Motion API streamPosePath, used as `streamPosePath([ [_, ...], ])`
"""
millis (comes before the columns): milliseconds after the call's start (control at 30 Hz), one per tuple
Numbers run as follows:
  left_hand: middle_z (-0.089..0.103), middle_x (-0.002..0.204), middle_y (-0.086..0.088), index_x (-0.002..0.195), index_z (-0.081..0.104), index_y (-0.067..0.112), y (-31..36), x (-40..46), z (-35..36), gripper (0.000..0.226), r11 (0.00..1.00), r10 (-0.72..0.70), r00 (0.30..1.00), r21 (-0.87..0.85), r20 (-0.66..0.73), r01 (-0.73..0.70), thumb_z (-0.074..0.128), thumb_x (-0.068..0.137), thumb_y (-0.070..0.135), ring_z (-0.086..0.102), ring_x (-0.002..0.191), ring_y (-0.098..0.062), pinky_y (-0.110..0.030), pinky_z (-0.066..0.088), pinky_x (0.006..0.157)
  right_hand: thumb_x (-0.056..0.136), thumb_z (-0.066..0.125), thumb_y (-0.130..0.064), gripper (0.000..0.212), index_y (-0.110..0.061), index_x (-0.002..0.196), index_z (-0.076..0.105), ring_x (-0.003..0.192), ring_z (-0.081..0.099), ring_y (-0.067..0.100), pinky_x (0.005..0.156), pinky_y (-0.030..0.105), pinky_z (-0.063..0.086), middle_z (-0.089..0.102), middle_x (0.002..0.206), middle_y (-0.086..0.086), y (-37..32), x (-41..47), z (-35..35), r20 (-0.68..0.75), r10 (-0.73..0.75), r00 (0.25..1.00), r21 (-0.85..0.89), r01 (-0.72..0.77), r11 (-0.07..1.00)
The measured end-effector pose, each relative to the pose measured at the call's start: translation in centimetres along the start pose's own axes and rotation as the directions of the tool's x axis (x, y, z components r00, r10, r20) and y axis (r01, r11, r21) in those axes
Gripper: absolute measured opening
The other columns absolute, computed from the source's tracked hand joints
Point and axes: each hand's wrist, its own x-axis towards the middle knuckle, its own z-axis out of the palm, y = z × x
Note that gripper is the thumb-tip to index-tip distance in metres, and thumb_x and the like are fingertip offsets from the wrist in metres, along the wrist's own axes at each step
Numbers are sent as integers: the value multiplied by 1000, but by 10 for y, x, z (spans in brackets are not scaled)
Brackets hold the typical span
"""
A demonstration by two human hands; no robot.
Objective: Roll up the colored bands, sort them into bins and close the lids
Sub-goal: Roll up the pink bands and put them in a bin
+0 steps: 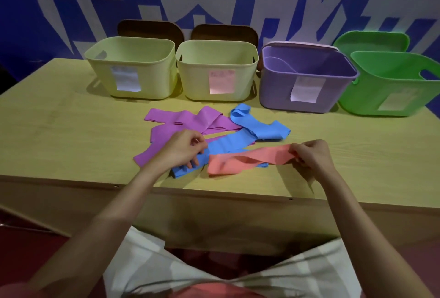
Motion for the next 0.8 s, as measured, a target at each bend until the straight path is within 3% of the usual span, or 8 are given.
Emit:
streamPosePath([
  [67,65,60,-1,83,63,14,0,-3,2,12,992,93,993,88,-76,-86,60,93,20,60,44,-9,-38,54,51,78,64,-11,23,-2,56,60,38,55,22,48,29,47,54,42,8,2,1,0,-2,-10,1000,-25,10,1000],
  [167,65,62,0,75,62,12,-2,-5,8,21,989,126,979,92,-163,-112,65,90,26,62,48,-11,-39,56,56,80,63,-12,25,-3,56,61,42,58,24,50,29,48,58,43,8,3,0,-1,13,-22,1000,-55,23,998],
  [367,63,69,11,68,60,22,-5,-15,17,30,951,168,961,292,-220,-99,75,75,47,57,67,-3,-30,46,60,80,61,-12,26,-1,57,63,40,54,21,49,32,51,63,48,12,3,-5,-6,36,-18,999,-97,21,995],
  [467,65,74,11,74,64,20,2,-23,24,27,920,199,951,379,-236,-98,77,75,43,56,68,-6,-28,41,60,80,61,-11,23,-3,59,60,43,61,23,48,30,51,67,54,16,1,-8,-8,43,-13,999,-90,17,996],
  [600,72,82,3,83,74,13,8,-27,31,16,869,262,936,479,-236,-123,71,84,28,62,75,-14,-29,47,67,77,62,-8,11,-3,68,57,56,70,31,50,33,53,67,56,19,1,-11,-14,53,15,998,-27,-14,1000],
  [700,71,77,1,83,73,10,9,-30,34,14,902,284,908,406,-306,-146,65,86,20,64,73,-17,-31,51,67,80,63,-6,11,0,72,59,58,69,35,56,42,57,66,60,22,3,-12,-22,58,14,998,32,-16,999],
  [800,62,73,3,84,62,9,15,-29,32,11,978,193,862,161,-469,-131,58,92,17,57,67,-11,-20,43,59,77,71,-11,16,-2,64,65,60,64,26,58,33,56,64,64,14,5,-10,-31,4,-61,998,-10,61,998],
])
